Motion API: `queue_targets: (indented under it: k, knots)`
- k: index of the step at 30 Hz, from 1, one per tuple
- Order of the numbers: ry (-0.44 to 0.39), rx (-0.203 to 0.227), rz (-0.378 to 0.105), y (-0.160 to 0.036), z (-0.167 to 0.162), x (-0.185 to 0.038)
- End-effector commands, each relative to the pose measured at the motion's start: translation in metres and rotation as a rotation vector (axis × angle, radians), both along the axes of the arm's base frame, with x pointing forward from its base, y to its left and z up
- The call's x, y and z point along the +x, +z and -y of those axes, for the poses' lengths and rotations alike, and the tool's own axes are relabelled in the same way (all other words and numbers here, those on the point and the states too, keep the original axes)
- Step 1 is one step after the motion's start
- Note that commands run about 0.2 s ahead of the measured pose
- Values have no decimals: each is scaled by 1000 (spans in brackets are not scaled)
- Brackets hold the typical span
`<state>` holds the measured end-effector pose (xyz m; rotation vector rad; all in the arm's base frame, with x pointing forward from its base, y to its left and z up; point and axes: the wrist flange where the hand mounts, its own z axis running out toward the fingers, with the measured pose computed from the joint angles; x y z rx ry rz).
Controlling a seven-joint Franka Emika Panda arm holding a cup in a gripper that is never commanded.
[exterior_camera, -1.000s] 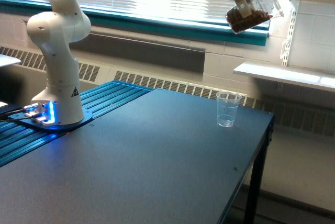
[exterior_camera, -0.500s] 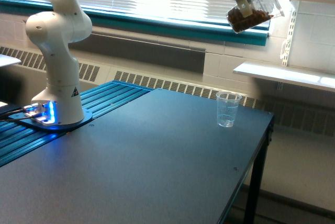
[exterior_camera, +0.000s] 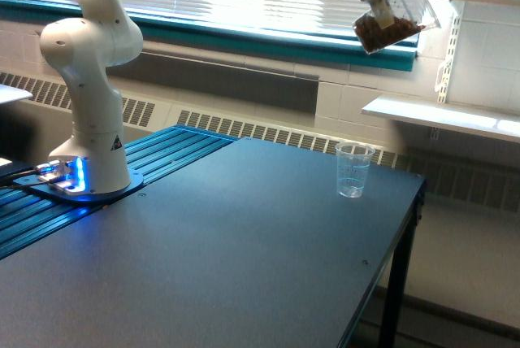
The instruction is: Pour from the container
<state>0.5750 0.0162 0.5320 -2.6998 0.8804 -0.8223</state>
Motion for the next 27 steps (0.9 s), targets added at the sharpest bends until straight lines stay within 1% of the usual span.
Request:
queue_targets:
  k: [1, 4, 6, 11, 20, 27]
  knots:
    - [54, -23, 14, 0, -19, -9]
    - [71, -29, 12, -3, -26, -15]
    - [83, -44, 14, -3, -30, -18]
    - [109, -63, 8, -9, -41, -27]
    - [162, -81, -13, -31, -66, -48]
    - [209, -88, -30, -50, -90, -65]
